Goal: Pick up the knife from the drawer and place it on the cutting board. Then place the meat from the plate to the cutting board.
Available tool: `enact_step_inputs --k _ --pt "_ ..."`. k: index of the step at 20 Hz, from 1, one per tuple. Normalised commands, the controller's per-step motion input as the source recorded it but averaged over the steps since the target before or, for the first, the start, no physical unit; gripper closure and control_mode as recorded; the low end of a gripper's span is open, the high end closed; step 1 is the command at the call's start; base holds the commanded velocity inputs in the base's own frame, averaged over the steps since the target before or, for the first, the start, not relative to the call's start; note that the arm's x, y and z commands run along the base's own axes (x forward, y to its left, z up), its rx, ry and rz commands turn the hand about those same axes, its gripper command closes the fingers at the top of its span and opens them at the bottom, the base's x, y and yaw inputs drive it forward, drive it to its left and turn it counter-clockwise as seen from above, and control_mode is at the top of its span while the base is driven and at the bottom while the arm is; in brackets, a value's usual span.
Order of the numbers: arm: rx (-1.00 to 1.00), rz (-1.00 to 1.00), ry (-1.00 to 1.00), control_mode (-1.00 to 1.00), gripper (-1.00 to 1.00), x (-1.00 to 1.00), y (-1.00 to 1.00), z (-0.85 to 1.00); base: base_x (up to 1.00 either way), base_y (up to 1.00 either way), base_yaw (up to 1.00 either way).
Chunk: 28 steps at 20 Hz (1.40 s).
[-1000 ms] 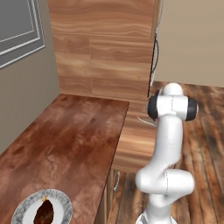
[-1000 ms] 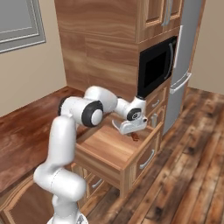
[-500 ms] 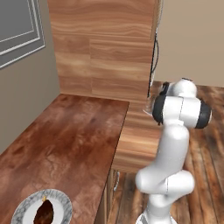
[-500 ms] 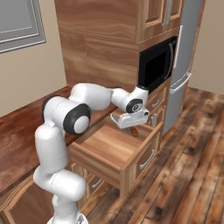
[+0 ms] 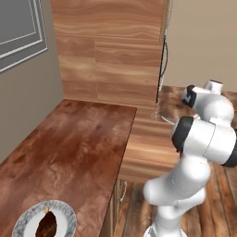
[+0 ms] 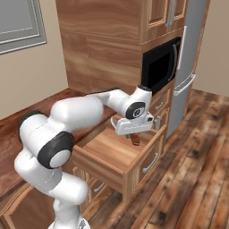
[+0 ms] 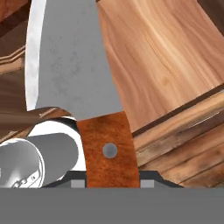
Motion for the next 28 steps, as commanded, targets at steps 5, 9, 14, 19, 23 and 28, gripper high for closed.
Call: enact_step_inputs --k 5,9,14,19,23,28 --pt "-0.04 -0.14 -0.05 -1.00 1.00 -0.91 0.04 0.60 0.00 0.00 0.00" --pt "-0.03 -0.12 -0.01 -1.00 1.00 -0.64 0.22 0.49 0.00 0.00 0.00" --pt "-0.04 -0.09 -0.03 -1.00 1.00 -0.52 0.27 0.41 0.00 0.00 0.00" --pt "-0.05 -0.01 0.00 -1.00 1.00 -0.27 0.33 0.14 0.00 0.00 0.00" --pt "-0.08 0.00 -0.06 -1.00 1.00 0.00 0.22 -0.06 0.00 0.00 0.00" --pt "-0.02 0.01 -0.11 -1.00 1.00 -0.11 0.08 -0.12 0.00 0.00 0.00"
